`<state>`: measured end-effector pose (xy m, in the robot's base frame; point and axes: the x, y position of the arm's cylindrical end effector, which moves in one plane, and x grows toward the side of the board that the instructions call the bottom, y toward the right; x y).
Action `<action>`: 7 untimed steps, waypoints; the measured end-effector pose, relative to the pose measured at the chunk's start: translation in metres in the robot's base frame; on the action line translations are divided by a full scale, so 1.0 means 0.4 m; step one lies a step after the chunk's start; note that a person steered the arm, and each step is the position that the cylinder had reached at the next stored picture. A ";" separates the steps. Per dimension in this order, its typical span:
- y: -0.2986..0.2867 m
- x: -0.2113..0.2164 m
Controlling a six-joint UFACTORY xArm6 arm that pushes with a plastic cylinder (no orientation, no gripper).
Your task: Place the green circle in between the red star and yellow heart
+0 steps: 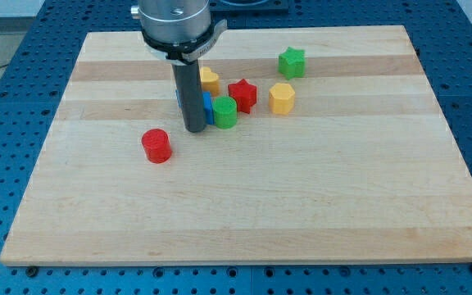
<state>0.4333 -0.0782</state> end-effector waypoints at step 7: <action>0.064 -0.092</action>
<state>0.3965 -0.0525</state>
